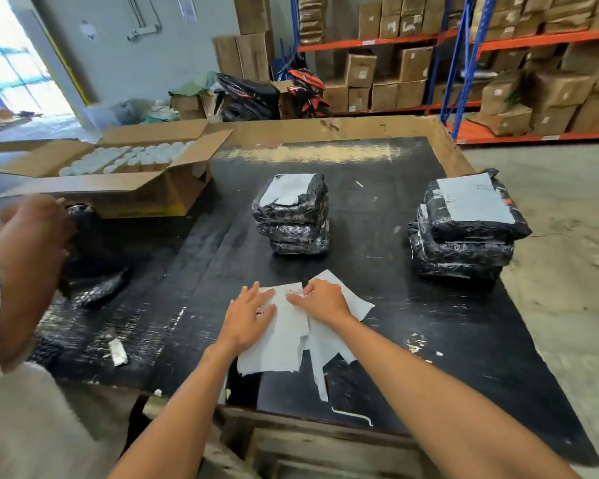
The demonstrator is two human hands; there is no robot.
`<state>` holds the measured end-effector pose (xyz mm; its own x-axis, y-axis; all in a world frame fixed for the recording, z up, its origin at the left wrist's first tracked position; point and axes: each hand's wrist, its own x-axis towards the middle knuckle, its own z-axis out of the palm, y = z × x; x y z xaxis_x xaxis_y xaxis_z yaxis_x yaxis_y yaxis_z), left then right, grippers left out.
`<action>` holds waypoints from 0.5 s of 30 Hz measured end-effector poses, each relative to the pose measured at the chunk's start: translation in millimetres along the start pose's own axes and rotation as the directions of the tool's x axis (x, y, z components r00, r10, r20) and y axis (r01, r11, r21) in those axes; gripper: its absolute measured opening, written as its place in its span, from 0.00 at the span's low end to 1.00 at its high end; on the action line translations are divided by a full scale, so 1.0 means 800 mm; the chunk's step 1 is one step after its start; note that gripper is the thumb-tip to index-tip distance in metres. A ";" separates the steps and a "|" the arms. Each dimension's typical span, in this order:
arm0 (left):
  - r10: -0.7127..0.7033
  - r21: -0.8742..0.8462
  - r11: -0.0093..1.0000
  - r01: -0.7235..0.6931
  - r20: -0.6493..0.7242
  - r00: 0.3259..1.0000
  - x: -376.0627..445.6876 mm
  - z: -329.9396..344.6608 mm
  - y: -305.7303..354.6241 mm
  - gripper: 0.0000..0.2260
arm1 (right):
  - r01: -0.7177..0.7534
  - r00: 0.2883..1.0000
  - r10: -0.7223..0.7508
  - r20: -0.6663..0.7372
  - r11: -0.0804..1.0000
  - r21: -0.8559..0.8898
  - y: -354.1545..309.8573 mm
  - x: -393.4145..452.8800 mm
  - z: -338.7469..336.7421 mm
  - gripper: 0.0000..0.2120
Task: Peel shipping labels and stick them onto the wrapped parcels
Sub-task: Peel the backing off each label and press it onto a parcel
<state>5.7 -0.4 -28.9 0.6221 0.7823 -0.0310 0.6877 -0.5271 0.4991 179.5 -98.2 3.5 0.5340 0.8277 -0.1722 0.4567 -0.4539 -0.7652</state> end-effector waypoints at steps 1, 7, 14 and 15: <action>0.008 0.011 1.000 -0.008 0.016 1.000 0.002 0.003 -0.001 0.21 | -0.016 1.000 0.016 -0.010 1.000 -0.007 -0.002 0.002 0.003 0.23; 0.036 0.006 0.999 -0.036 -0.018 0.999 0.007 0.017 -0.005 0.23 | -0.187 0.982 0.190 0.006 0.961 0.202 -0.001 0.020 0.006 0.18; 0.012 0.001 1.000 -0.012 -0.053 0.999 0.006 0.023 -0.007 0.24 | -0.190 0.981 0.177 0.081 0.960 0.207 0.004 0.026 -0.011 0.11; 0.011 0.001 1.000 -0.011 -0.050 0.999 0.006 0.022 -0.006 0.23 | -0.190 0.981 0.176 0.081 0.956 0.225 0.005 0.025 -0.016 0.10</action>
<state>12.1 -0.1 -46.7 0.6101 0.7921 0.0179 0.6811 -0.5358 0.4990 200.7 -87.9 4.9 0.5468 0.7588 -0.3538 0.1751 -0.5169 -0.8380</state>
